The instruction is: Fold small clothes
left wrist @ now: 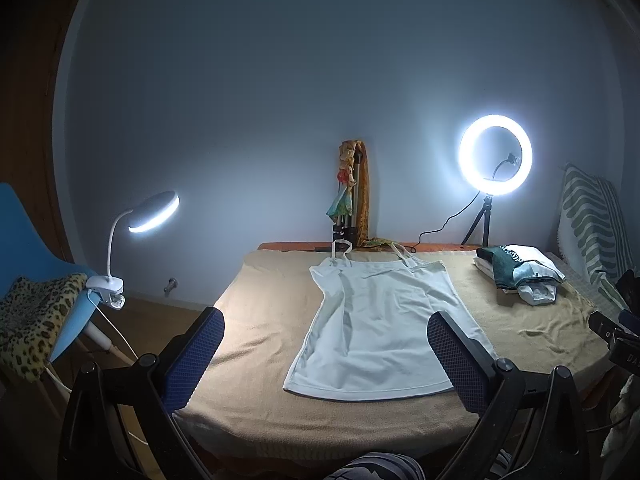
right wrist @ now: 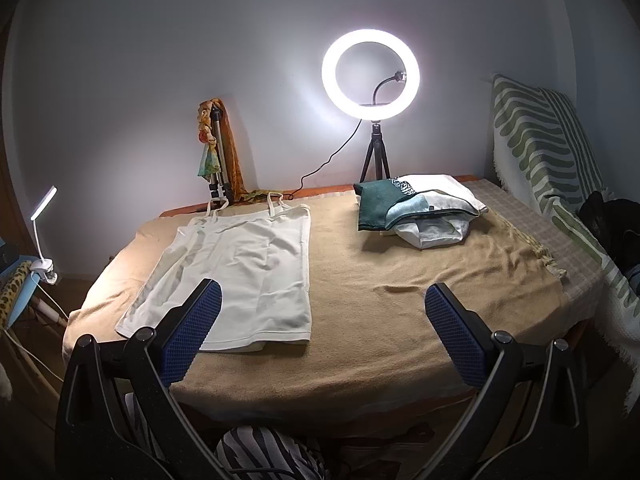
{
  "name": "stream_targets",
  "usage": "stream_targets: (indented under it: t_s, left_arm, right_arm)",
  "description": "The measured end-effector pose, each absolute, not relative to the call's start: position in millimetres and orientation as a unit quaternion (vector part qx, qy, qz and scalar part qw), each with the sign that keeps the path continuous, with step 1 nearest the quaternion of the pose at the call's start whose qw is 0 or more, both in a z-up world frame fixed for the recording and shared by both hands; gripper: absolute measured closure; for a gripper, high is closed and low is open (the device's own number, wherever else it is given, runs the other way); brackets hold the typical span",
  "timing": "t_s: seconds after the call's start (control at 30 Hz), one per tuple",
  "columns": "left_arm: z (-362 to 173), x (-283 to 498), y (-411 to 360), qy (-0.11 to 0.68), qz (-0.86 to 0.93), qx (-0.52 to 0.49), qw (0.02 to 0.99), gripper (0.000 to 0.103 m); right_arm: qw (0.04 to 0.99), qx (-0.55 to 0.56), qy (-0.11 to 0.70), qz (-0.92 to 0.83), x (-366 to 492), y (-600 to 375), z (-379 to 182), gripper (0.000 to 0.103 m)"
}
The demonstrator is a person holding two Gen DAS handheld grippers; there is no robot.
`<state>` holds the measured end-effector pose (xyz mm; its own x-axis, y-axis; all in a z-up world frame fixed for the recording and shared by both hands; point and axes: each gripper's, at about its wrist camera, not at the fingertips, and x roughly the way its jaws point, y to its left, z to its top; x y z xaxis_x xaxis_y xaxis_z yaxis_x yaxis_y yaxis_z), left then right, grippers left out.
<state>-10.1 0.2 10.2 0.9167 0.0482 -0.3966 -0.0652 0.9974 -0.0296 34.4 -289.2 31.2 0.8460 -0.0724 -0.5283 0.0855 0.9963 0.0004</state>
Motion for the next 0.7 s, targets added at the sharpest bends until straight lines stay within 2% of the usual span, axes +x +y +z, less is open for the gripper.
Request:
stream_targets:
  t_s: [0.7]
  left_arm:
    - [13.5, -9.0, 2.1, 0.200, 0.030, -0.023, 0.979, 0.000]
  right_arm:
    - [0.961, 0.012, 0.273, -0.041, 33.9, -286.4, 32.6, 0.000]
